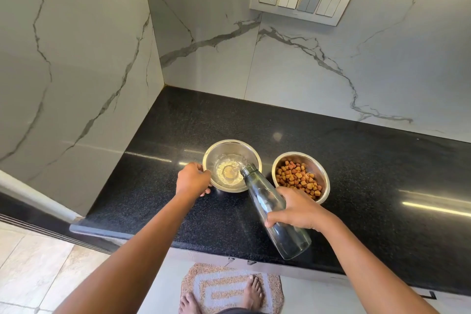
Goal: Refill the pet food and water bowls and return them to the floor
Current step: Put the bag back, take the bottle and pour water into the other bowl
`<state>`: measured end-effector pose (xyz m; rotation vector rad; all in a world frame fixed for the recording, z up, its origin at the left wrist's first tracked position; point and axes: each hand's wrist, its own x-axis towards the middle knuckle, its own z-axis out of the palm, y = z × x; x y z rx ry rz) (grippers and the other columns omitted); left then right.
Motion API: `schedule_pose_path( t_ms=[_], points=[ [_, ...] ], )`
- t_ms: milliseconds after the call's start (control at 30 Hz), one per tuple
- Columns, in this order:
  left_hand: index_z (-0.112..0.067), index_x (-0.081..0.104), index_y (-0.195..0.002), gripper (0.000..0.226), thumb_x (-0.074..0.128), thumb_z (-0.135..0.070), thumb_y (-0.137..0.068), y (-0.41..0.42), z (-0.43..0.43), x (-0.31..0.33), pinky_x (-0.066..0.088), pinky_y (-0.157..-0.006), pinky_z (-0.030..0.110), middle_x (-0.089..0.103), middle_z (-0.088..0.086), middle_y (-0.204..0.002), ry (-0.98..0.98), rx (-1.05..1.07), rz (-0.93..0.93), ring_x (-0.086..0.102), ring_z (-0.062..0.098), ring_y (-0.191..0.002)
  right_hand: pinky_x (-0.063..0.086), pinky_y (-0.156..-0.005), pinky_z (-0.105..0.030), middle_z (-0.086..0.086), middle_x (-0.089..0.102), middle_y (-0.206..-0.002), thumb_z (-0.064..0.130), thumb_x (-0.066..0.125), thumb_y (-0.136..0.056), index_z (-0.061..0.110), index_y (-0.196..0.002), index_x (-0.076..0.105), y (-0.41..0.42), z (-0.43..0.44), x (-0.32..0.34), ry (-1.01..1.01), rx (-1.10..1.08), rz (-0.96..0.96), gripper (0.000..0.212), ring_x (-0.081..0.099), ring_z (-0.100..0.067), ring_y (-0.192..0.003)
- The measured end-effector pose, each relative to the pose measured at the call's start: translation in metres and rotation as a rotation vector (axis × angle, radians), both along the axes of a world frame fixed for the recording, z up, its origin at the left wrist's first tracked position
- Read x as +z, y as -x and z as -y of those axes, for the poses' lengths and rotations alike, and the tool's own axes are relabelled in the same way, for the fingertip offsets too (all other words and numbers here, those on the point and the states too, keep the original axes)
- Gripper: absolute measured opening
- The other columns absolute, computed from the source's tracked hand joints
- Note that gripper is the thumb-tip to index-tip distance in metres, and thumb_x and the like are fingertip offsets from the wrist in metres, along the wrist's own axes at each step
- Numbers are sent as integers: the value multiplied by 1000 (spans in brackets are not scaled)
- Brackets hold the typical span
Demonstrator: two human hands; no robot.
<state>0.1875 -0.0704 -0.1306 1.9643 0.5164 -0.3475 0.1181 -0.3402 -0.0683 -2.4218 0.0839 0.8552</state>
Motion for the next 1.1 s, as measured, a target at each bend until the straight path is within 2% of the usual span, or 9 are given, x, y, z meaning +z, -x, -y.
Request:
schedule_pose_path(
  t_ms=[167,333,533,700,1000,1100],
  points=[
    [-10,62,-98,10,54,-10,-92,0,1,-1,64,-65,40,78,11,-73,4,3,-2,75,26,-63,63,-91,-46,6,69,-115,59,85,-52,32,-118,65,0,1,0,12,4,-4,74,69,-16,-103],
    [-11,64,-96,11,53,-9,-93,-2,3,-3,67,-68,43,78,11,-70,-19,3,8,79,32,-72,65,-88,-47,5,72,-109,57,86,-52,31,-108,67,1,0,1,6,-14,-5,65,72,-16,-98],
    [-3,64,-102,18,51,-4,-90,-2,6,-3,66,-65,40,78,15,-71,16,34,-29,75,25,-62,65,-85,-39,5,73,-108,52,87,-59,28,-112,66,0,-1,3,-16,-9,-16,62,73,-15,-96],
    [4,69,-98,22,50,-3,-89,0,8,-1,66,-66,40,78,16,-70,41,18,-54,74,23,-59,65,-86,-41,4,74,-107,54,86,-56,27,-111,66,-1,-1,3,-12,-7,-19,65,74,-16,-96],
    [3,68,-101,23,55,-16,-95,2,6,1,63,-60,34,78,12,-71,76,26,-72,70,18,-53,64,-89,-44,4,75,-106,56,86,-56,28,-108,67,-3,-2,6,5,8,-30,62,74,-16,-95],
    [3,70,-99,24,55,-14,-92,2,4,2,61,-57,32,77,10,-69,79,32,-80,70,18,-53,64,-90,-45,3,74,-107,57,85,-55,27,-108,67,-2,-2,6,12,9,-33,64,73,-17,-96]
  ],
)
